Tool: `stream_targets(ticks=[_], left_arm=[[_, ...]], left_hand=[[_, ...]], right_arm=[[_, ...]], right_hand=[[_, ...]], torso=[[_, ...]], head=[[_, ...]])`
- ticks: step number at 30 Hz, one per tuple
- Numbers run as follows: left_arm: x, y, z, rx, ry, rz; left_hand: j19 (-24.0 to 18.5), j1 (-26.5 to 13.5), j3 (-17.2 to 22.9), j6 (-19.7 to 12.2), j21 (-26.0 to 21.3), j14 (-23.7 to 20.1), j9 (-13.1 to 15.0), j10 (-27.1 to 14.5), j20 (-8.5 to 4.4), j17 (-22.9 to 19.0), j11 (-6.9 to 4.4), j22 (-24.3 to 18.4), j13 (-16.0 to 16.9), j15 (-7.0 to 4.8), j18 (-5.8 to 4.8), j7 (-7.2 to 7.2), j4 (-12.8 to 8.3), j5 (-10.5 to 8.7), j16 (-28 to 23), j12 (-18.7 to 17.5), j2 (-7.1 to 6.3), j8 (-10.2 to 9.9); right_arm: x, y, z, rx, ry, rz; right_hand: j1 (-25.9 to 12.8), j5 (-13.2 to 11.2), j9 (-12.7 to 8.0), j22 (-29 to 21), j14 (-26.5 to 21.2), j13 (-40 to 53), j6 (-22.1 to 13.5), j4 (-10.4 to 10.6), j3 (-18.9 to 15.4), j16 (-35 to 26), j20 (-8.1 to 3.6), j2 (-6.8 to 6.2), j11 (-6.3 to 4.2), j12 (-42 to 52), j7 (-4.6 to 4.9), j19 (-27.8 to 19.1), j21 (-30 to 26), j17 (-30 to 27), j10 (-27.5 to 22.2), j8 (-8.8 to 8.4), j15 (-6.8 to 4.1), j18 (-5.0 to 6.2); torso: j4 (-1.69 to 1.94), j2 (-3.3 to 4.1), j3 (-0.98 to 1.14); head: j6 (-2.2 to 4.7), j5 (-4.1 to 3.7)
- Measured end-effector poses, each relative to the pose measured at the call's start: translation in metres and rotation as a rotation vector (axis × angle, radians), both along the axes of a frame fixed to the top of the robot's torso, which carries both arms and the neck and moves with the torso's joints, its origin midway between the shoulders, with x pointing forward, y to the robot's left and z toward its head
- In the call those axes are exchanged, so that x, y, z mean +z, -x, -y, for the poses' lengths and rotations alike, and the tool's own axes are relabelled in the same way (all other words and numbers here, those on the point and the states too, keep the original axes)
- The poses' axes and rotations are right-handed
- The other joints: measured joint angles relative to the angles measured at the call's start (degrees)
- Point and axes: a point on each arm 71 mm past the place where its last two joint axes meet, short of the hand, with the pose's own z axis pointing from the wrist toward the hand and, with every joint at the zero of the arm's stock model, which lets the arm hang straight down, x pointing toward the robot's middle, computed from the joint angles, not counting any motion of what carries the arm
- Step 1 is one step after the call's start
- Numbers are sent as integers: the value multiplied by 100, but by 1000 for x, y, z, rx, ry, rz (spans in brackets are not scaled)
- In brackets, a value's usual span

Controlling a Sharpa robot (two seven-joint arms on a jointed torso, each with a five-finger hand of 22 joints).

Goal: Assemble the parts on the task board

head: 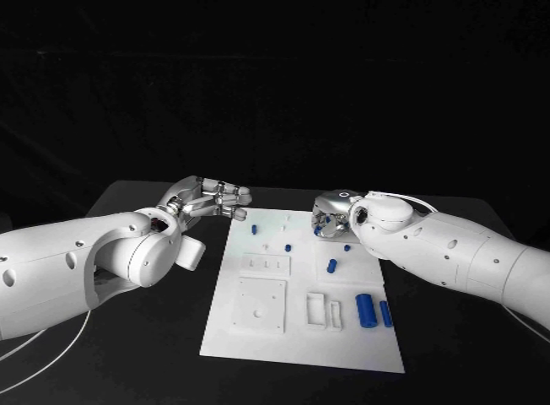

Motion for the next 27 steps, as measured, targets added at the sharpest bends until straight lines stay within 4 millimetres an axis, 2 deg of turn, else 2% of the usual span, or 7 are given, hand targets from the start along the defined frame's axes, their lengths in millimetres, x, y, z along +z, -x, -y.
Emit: stream_targets(ticks=[5,12,17,23,27], left_arm=[[0,0,0,0,-1,0],[0,-1,-1,3,-2,1],[1,-2,0,3,-3,2],[1,-3,2,-1,-3,4],[2,-3,5,-7,-3,6]], left_hand=[[0,0,0,0,0,0,0,0,0,0,0,-6,0,0,0,0,0,0,0,0,0,0],[0,0,1,0,0,0,0,0,0,0,0,-6,0,0,0,0,-22,0,0,0,0,0],[0,0,0,0,0,0,0,-12,0,0,12,-7,0,0,0,0,-31,0,0,0,0,0],[0,0,-1,0,0,0,0,-21,0,0,21,-10,0,0,0,0,-31,0,0,0,0,0],[0,0,-1,0,0,0,0,-21,0,0,21,-10,0,0,0,0,-31,0,0,0,0,0]], right_arm=[[3,1,-4,4,-18,38],[14,1,-14,4,-60,114],[21,-2,-24,-1,-84,161],[24,-5,-35,-6,-101,192],[25,-7,-42,-7,-107,205]], right_hand=[[0,-17,1,266,0,3,40,13,62,0,-9,0,9,13,-19,-9,107,7,9,18,0,-22],[38,-65,6,543,18,9,62,29,125,0,-20,-39,9,14,-23,2,54,20,9,20,-18,-58],[37,-65,5,633,19,9,81,14,141,0,-29,-40,9,14,-42,11,-11,20,9,19,-17,-63],[52,-67,4,811,19,10,81,30,158,0,-60,-56,9,13,-43,43,-90,20,9,19,-17,-105],[52,-83,3,842,19,11,80,31,158,0,-61,-56,9,13,-43,43,-90,20,9,18,-16,-108]], torso=[[0,0,-3],[-2,-1,-10],[14,0,-15],[25,12,-18],[40,19,-29]], head=[[23,15],[114,37],[170,41],[194,70],[209,80]])
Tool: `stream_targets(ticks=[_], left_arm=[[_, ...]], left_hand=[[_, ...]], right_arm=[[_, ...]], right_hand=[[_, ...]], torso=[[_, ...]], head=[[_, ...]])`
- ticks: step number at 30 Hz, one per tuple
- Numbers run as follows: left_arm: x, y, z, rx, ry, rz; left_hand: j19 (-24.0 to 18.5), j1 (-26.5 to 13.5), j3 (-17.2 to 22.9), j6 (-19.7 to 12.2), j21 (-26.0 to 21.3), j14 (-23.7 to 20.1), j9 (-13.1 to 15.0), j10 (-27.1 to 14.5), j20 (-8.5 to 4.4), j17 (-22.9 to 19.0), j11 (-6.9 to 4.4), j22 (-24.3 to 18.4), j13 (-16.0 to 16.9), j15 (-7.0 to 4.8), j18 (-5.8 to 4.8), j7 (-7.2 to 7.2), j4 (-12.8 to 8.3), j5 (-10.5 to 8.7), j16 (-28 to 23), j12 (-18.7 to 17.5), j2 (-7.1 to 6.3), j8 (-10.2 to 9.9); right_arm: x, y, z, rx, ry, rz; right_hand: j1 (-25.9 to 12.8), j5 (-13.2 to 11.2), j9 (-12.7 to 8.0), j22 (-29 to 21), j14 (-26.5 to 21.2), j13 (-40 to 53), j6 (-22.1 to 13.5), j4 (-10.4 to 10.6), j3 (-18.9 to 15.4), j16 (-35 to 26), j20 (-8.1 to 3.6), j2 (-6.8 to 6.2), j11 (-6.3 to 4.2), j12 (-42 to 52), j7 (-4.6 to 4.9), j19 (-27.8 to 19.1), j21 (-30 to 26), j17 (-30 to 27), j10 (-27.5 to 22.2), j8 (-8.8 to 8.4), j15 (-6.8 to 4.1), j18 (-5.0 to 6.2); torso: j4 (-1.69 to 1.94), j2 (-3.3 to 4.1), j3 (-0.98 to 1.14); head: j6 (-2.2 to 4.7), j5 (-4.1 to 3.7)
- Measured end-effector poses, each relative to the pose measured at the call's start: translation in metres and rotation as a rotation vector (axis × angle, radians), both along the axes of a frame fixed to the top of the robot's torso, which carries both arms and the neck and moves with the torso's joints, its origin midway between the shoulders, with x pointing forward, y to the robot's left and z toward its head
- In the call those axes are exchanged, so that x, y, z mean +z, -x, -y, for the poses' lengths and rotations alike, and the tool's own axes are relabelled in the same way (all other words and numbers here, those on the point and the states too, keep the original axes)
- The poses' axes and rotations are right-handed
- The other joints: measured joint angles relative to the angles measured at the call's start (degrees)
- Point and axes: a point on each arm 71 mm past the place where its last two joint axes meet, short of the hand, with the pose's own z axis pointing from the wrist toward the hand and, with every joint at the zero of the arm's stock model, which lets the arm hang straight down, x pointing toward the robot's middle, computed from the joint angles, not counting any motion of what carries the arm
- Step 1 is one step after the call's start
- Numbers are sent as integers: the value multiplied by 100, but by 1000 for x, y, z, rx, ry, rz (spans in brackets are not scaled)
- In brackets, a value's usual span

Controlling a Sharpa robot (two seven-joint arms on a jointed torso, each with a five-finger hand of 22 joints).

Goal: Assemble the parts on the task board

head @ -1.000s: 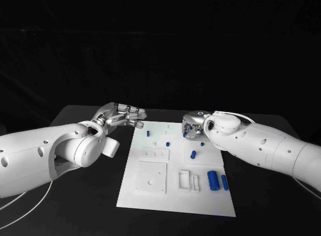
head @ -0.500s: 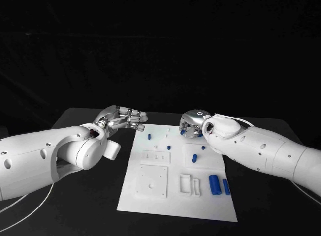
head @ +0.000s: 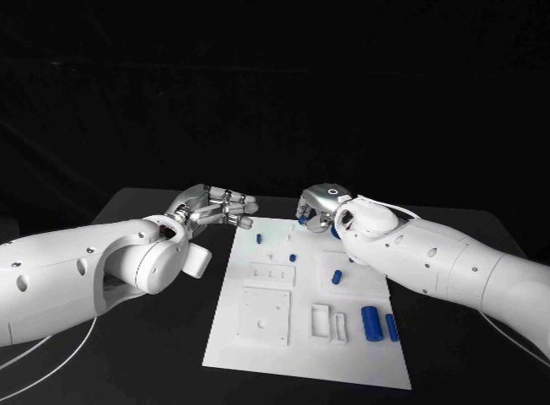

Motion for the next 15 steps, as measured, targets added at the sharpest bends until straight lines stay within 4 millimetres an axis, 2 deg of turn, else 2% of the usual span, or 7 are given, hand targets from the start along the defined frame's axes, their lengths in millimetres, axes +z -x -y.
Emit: stream_targets(ticks=[5,15], left_arm=[[1,0,3,-5,0,2],[9,-1,5,-12,0,17]], left_hand=[[0,0,0,0,0,0,0,0,0,0,0,0,0,0,0,0,0,0,0,0,0,0],[0,0,0,0,0,0,0,0,0,0,0,0,0,0,0,0,0,0,0,0,0,0]], right_arm=[[0,-3,-4,-6,-2,9],[-1,-6,-7,-13,6,12]], right_hand=[[0,-4,0,101,0,1,-1,0,0,0,30,0,0,-6,1,31,-72,0,0,-1,1,-4],[-10,-21,-3,203,1,3,-2,0,-1,0,0,-10,-2,-11,1,61,-144,-6,1,-5,1,-38]], torso=[[35,13,-15],[104,73,-50]], head=[[6,-3],[19,-21]])
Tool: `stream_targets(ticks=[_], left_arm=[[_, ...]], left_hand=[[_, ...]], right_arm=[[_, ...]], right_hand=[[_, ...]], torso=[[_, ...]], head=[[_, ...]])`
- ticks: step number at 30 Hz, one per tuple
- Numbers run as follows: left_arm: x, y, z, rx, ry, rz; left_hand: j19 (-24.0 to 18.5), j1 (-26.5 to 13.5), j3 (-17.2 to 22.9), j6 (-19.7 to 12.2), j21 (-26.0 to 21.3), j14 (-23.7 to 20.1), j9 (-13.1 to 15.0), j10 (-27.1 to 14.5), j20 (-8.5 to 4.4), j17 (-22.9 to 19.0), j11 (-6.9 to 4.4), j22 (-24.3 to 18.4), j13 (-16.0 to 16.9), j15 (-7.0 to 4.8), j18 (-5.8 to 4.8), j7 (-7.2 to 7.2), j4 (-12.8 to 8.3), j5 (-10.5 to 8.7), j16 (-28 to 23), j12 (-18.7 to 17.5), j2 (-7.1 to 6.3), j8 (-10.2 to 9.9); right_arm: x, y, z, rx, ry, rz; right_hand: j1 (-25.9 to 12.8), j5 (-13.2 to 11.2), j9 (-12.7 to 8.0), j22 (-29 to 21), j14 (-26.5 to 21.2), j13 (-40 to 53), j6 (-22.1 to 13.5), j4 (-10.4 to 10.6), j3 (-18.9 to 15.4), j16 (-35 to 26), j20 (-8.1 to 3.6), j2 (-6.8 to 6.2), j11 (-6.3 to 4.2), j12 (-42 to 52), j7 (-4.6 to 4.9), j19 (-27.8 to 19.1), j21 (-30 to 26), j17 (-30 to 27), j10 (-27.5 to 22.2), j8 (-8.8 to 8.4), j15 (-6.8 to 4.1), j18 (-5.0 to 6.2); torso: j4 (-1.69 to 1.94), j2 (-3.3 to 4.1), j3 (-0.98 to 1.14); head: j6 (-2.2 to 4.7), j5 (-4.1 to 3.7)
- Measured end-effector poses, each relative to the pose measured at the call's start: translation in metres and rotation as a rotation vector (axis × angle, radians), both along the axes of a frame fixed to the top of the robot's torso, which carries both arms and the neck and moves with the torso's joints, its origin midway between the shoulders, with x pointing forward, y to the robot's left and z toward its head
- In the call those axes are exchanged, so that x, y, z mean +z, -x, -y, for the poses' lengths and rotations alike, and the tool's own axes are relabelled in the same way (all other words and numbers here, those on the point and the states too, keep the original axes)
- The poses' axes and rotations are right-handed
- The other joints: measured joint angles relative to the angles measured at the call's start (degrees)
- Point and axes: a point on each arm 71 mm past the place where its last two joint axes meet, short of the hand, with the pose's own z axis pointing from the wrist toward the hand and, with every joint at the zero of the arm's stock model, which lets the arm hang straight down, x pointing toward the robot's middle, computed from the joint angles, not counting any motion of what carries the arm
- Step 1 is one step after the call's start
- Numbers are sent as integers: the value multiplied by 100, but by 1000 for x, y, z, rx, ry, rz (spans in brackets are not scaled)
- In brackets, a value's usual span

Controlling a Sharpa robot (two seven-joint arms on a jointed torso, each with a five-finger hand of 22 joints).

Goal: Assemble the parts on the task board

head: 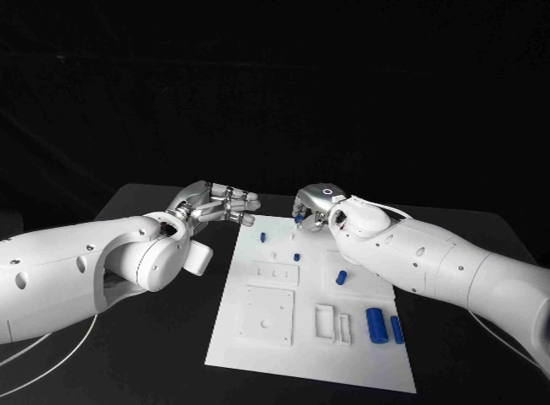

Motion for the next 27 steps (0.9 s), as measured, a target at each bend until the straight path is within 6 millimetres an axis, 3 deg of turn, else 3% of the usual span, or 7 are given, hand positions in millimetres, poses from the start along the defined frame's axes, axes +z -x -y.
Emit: stream_targets(ticks=[14,27], left_arm=[[5,1,3,-9,-1,10],[6,1,4,-12,-3,14]], left_hand=[[0,0,0,0,0,0,0,0,0,0,0,-12,0,0,0,0,0,0,0,0,0,0],[0,0,0,0,0,0,0,0,0,0,0,-18,0,0,0,0,0,0,0,0,0,0]], right_arm=[[-2,-2,0,-8,13,0],[-3,-2,0,-6,20,-7]], right_hand=[[-22,1,4,108,1,0,-1,-1,-1,0,11,-22,-31,-17,1,30,-74,-9,31,-18,1,-2],[-42,23,4,207,2,0,-10,-18,13,0,11,-42,-39,-23,9,30,-123,-14,38,7,2,-6]], torso=[[41,59,-24],[29,64,-35]], head=[[15,-14],[10,22]])
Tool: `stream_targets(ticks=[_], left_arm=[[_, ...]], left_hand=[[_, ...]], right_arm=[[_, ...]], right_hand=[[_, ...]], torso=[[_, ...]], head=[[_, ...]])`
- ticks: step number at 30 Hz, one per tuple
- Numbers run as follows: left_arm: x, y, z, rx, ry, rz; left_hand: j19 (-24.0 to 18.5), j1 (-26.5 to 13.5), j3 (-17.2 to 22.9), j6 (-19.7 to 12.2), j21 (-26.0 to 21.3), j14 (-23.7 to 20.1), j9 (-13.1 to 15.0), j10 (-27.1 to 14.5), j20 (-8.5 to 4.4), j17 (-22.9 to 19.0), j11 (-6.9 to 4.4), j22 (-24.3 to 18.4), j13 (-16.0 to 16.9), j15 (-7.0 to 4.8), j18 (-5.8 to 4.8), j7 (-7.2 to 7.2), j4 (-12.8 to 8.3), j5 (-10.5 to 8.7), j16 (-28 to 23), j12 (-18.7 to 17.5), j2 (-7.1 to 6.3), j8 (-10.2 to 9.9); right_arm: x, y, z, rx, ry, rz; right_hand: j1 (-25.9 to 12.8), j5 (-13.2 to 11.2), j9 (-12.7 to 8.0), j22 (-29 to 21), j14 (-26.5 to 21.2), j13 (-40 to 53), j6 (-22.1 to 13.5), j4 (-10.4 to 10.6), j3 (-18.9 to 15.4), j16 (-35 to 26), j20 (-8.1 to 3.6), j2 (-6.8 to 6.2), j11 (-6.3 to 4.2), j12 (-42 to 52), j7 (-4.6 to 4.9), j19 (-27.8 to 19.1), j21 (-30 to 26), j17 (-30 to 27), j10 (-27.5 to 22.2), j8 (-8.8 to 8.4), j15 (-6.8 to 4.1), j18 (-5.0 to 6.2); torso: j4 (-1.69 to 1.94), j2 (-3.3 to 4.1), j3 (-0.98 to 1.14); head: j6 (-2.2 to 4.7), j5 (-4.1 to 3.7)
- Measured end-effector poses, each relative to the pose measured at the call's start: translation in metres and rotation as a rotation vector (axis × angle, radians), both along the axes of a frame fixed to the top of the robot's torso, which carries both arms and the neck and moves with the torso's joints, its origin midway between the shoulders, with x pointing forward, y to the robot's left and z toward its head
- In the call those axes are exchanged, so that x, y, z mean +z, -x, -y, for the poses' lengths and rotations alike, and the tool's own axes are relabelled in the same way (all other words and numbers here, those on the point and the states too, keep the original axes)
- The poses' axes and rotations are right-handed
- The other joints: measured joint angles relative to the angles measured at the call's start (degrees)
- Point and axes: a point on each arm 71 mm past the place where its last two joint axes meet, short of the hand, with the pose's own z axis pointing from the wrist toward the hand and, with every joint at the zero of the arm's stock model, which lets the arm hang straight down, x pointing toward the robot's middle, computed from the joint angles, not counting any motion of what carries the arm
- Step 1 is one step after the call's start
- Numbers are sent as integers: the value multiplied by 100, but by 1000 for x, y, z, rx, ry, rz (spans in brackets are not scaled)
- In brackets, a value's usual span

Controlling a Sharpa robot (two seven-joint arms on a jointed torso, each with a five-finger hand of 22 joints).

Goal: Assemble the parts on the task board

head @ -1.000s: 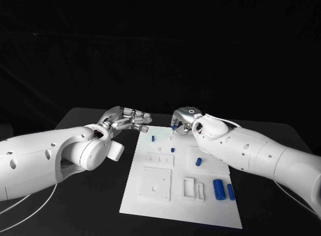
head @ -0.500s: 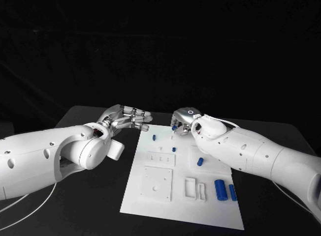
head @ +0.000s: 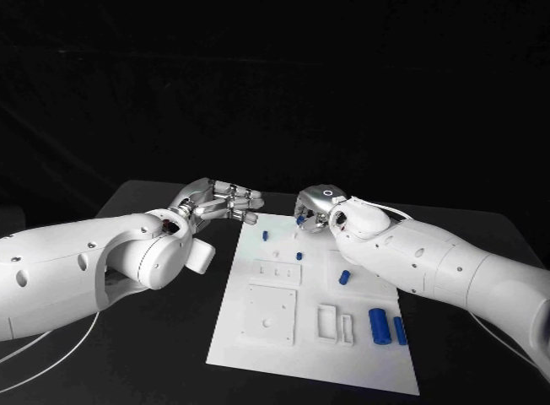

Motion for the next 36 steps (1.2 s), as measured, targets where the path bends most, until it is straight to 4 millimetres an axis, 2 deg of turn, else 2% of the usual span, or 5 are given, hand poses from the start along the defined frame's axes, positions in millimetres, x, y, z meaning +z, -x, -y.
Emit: stream_targets(ticks=[12,21,24,27,36], left_arm=[[0,0,1,-3,-1,1],[0,0,2,-4,-1,1],[0,0,2,-4,-2,1],[0,0,2,-4,-2,1],[0,0,2,-3,-2,1]], left_hand=[[0,0,0,0,0,0,0,0,0,0,0,0,0,0,0,0,0,0,0,0,0,0],[0,0,-16,0,0,0,0,0,0,0,0,-12,0,0,0,0,-16,0,0,0,0,0],[0,0,-16,0,0,0,0,0,0,0,0,-12,0,0,0,0,-16,0,0,0,0,0],[0,0,-16,0,0,0,0,0,0,0,0,-12,0,0,0,0,-16,0,0,0,0,0],[0,0,-16,0,0,0,0,0,0,0,0,-11,0,0,0,0,-16,0,0,0,0,0]], right_arm=[[-1,0,-2,1,6,-9],[-4,-1,-2,-1,12,-20],[-4,-2,-1,-5,12,-22],[-5,-2,1,-10,11,-24],[-5,-2,5,-16,1,-29]], right_hand=[[1,60,-1,49,-14,-9,-75,-7,-8,0,21,1,-22,31,54,20,-84,-10,-37,0,-14,-1],[6,201,-2,25,-14,3,-501,17,-32,0,136,7,163,58,152,49,-304,-48,-573,23,114,0],[-72,275,-15,-57,-18,-11,-742,55,-61,-44,198,-146,252,58,186,49,-491,-80,-911,34,169,57],[-77,278,-14,-139,-10,-11,-834,86,-133,-90,228,-229,297,58,200,60,-660,-113,-1078,34,190,143],[-24,376,-14,-239,10,-11,-952,127,-493,-116,267,-278,343,58,197,60,-972,-185,-1284,34,212,148]], torso=[[1,4,-13],[3,8,-20],[3,8,-24],[3,8,-24],[-3,5,-27]], head=[[5,2],[3,5],[1,12],[-3,14],[1,19]])
